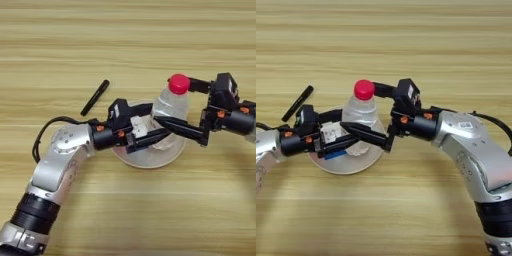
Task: Move the objects on the table
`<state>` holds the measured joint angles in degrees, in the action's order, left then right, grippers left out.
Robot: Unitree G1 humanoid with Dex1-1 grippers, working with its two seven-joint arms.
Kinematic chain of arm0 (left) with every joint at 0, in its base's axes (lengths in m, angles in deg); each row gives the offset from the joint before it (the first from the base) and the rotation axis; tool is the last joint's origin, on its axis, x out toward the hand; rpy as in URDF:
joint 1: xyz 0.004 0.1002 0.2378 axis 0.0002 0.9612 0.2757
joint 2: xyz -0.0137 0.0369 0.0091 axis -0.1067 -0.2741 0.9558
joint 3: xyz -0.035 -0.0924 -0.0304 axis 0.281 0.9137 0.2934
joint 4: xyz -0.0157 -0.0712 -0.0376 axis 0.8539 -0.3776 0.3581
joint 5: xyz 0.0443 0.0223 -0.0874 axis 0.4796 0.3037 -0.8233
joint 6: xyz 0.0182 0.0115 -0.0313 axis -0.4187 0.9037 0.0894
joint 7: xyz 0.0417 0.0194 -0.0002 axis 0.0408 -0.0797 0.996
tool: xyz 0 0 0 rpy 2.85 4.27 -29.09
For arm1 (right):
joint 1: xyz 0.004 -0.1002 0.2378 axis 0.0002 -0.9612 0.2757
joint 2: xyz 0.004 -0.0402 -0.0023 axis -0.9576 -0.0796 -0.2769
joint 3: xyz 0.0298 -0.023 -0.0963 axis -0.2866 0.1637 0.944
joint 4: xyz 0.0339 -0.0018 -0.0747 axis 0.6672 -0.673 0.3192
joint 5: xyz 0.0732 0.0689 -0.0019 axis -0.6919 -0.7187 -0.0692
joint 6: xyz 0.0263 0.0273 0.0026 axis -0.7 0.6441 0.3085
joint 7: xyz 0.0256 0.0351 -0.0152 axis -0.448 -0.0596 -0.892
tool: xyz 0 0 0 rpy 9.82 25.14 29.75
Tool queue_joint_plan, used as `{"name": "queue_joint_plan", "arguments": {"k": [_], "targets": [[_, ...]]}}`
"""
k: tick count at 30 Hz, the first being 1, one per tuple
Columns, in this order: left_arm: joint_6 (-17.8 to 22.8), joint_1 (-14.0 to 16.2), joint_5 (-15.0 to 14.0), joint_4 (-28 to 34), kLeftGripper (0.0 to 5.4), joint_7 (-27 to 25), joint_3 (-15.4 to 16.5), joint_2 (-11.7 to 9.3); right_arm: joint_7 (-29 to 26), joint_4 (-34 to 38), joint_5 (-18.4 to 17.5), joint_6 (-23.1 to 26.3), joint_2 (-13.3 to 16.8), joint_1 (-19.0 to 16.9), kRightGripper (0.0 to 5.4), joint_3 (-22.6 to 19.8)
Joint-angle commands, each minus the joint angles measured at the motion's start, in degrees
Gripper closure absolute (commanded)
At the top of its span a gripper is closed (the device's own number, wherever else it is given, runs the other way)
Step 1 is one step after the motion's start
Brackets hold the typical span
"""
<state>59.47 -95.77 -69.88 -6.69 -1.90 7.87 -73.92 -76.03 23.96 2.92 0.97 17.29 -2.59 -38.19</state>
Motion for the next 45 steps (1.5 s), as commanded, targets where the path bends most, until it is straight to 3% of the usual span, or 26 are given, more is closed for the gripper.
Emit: {"name": "queue_joint_plan", "arguments": {"k": [1, 15, 26, 37, 45], "targets": [[-1.60, -0.04, -0.98, 0.00, 2.50, 1.04, 1.96, 0.84, -1.17, 1.26, -1.20, -0.83, 1.04, -0.53, 0.00, -0.95], [-2.70, -0.16, -1.93, -0.16, 2.51, 4.42, 8.39, 1.48, -2.49, -1.72, -2.56, -2.10, 1.68, -1.10, 0.00, -4.08], [-4.57, -0.08, -2.77, -1.18, 2.51, 10.34, 14.80, 3.27, -3.14, -8.26, -0.65, -5.39, 1.21, -1.36, 0.00, -4.89], [-8.23, -0.17, -1.83, -5.36, 2.51, 13.10, 18.43, 3.70, -2.53, -8.77, 0.30, -7.36, 0.59, -2.95, 0.00, -4.34], [-11.14, -1.72, -0.30, -10.33, 2.51, 14.97, 19.19, 3.71, -2.73, -9.45, 0.68, -8.23, 0.65, -3.36, 0.00, -4.65]]}}
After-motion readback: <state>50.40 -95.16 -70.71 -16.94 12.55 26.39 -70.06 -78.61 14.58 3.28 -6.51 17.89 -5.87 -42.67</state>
